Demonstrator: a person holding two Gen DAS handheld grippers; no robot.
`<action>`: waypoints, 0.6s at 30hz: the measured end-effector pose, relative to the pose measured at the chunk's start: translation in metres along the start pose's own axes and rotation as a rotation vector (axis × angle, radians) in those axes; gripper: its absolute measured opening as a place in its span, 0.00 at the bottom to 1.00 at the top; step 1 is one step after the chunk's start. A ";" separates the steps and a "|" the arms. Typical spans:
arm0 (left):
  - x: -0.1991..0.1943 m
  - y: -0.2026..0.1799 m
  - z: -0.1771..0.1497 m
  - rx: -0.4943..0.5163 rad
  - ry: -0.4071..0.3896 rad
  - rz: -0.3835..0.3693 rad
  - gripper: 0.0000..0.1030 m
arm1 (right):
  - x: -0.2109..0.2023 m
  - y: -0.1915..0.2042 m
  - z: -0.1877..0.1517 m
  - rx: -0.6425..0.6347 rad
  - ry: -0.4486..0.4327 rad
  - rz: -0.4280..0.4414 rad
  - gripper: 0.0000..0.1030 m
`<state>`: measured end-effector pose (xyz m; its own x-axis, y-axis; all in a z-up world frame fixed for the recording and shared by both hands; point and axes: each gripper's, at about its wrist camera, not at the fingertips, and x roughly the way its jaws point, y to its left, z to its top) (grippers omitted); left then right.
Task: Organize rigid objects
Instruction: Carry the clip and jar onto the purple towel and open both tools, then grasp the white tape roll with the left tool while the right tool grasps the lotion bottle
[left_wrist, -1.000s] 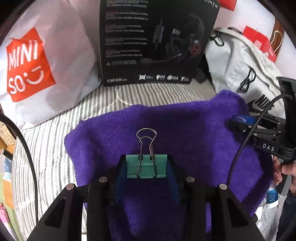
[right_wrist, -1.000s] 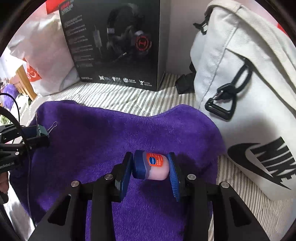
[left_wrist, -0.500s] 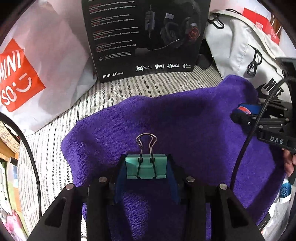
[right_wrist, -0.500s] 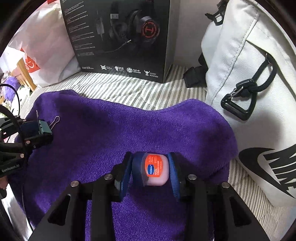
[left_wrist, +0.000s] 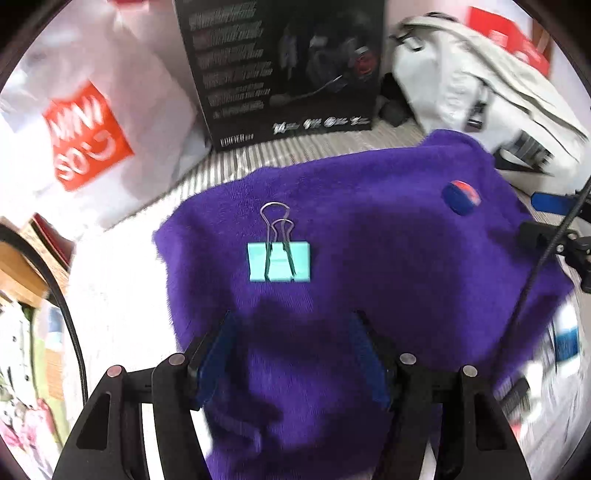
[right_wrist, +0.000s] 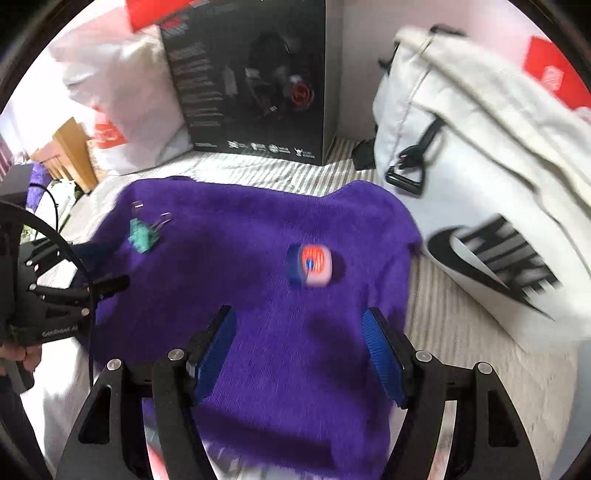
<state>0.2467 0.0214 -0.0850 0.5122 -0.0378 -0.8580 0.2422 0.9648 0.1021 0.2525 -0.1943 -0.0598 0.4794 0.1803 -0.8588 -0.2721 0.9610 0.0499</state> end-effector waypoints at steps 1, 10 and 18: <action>-0.009 -0.002 -0.005 0.001 -0.011 -0.002 0.60 | -0.010 0.000 -0.006 0.005 -0.008 0.008 0.72; -0.060 -0.026 -0.066 -0.025 -0.043 -0.052 0.60 | -0.071 0.019 -0.075 0.045 -0.058 0.044 0.75; -0.039 -0.038 -0.093 -0.110 0.009 -0.126 0.60 | -0.075 0.007 -0.121 0.143 -0.034 0.064 0.75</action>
<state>0.1405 0.0101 -0.1021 0.4757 -0.1581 -0.8653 0.2117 0.9754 -0.0619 0.1134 -0.2264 -0.0565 0.4939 0.2471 -0.8337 -0.1830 0.9668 0.1782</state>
